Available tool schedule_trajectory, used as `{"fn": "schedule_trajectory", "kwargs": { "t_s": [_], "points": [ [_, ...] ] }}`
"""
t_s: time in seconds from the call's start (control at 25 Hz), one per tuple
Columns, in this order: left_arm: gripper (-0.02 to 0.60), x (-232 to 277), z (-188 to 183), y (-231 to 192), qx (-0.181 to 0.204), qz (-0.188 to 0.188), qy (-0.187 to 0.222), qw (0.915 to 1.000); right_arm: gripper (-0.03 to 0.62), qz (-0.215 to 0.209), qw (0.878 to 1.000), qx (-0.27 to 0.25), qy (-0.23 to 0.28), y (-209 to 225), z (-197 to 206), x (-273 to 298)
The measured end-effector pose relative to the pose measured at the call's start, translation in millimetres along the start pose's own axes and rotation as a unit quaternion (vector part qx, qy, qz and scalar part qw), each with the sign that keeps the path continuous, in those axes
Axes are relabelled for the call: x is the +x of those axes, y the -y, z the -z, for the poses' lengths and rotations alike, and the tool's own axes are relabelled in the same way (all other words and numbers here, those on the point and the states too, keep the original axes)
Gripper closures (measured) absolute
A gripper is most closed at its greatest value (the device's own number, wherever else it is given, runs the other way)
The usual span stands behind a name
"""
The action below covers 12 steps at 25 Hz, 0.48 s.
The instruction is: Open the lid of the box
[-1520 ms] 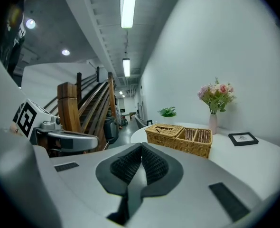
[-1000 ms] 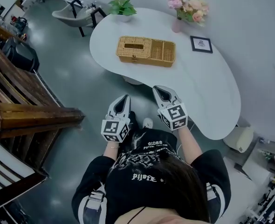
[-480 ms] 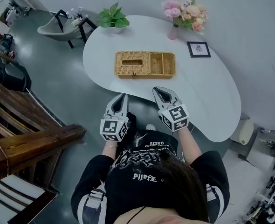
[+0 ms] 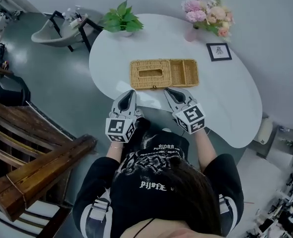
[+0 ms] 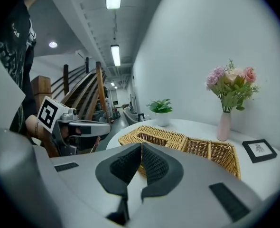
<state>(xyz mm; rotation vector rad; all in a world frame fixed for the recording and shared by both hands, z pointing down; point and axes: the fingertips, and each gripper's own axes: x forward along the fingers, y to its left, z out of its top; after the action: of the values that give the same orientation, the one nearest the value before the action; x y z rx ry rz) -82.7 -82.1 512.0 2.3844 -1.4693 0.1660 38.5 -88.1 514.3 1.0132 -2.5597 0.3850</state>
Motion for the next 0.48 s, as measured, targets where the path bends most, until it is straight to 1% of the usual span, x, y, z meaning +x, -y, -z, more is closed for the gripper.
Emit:
{"fn": "schedule_trajectory", "kwargs": {
  "t_s": [0.08, 0.24, 0.36, 0.4, 0.48],
  "points": [
    [0.556, 5.3, -3.4, -11.1, 0.001, 0.009, -0.002, 1.0000, 0.568, -0.001, 1.000, -0.006, -0.014, 1.4, -0.2, 7.5],
    [0.555, 12.8, -5.0, -30.2, 0.001, 0.028, -0.007, 0.9996, 0.565, 0.021, 0.998, -0.033, -0.042, 2.2, 2.5, 21.2],
    [0.556, 17.1, -6.3, -40.4, -0.003, 0.046, -0.004, 0.9989, 0.558, 0.021, 0.997, -0.043, -0.059, -1.8, 3.1, 29.3],
    [0.556, 18.3, -6.3, -44.0, -0.003, 0.049, -0.004, 0.9988, 0.544, 0.018, 0.997, -0.046, -0.065, -3.1, 4.1, 31.3],
    [0.556, 20.6, -6.0, -50.2, -0.004, 0.050, -0.004, 0.9987, 0.493, 0.010, 0.996, -0.053, -0.074, -6.3, 5.6, 34.5]
  ]
}}
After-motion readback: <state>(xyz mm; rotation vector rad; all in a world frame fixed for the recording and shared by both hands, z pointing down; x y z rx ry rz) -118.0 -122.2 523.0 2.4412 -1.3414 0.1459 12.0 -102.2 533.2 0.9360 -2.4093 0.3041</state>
